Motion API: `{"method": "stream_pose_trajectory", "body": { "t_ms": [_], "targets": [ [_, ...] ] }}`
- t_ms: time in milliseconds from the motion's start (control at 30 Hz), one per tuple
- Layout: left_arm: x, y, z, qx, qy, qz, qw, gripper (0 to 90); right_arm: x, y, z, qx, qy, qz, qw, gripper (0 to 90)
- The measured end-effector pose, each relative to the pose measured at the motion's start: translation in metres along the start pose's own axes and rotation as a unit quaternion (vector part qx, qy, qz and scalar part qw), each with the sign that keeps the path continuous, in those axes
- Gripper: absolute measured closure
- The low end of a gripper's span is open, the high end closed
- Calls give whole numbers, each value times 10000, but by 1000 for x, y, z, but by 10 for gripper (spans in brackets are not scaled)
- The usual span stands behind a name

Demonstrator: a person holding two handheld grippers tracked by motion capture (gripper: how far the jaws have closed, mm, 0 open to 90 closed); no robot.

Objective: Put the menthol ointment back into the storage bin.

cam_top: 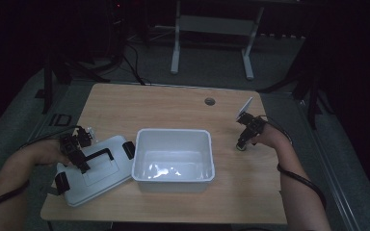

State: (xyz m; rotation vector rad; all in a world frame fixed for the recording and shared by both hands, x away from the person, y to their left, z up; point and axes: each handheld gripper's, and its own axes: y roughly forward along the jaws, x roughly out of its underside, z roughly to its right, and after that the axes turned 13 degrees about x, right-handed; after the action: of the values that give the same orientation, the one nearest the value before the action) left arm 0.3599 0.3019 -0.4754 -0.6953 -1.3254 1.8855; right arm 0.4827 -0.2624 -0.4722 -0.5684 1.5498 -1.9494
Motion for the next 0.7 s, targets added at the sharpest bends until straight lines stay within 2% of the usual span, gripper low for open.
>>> {"method": "stream_pose_trajectory", "body": {
  "t_ms": [100, 200, 267, 333, 400, 433, 533, 567, 700],
  "targets": [
    [0, 1, 0, 7, -15, -38, 10000, 432, -3, 3, 0, 129, 41, 9, 9999, 311],
    [0, 1, 0, 2, -13, -31, 10000, 432, -5, 6, -1, 147, 91, 6, 9998, 359],
    [-1, 2, 2, 25, 35, 18, 10000, 432, -6, 10, -2, 130, 75, -41, 9999, 377],
    [-3, 3, 3, 26, 96, 16, 9999, 432, -7, 13, -4, 179, 44, -115, 9998, 446],
    [-4, 4, 4, 26, 102, -26, 9999, 432, -7, 14, -6, 178, 29, -156, 9997, 460],
    [-4, 5, 4, 25, 106, -51, 9999, 432, -8, 14, -6, 259, -24, -152, 9995, 495],
    [-5, 4, 4, 26, 113, -42, 9999, 432, -8, 13, -7, 230, -83, -158, 9996, 498],
    [-5, 4, 4, 33, 110, -36, 9999, 432, -7, 12, -9, 221, -183, -153, 9995, 498],
    [-5, 3, 4, 19, 86, -48, 10000, 432, -5, 7, -12, 204, -337, -85, 9992, 499]
  ]
}}
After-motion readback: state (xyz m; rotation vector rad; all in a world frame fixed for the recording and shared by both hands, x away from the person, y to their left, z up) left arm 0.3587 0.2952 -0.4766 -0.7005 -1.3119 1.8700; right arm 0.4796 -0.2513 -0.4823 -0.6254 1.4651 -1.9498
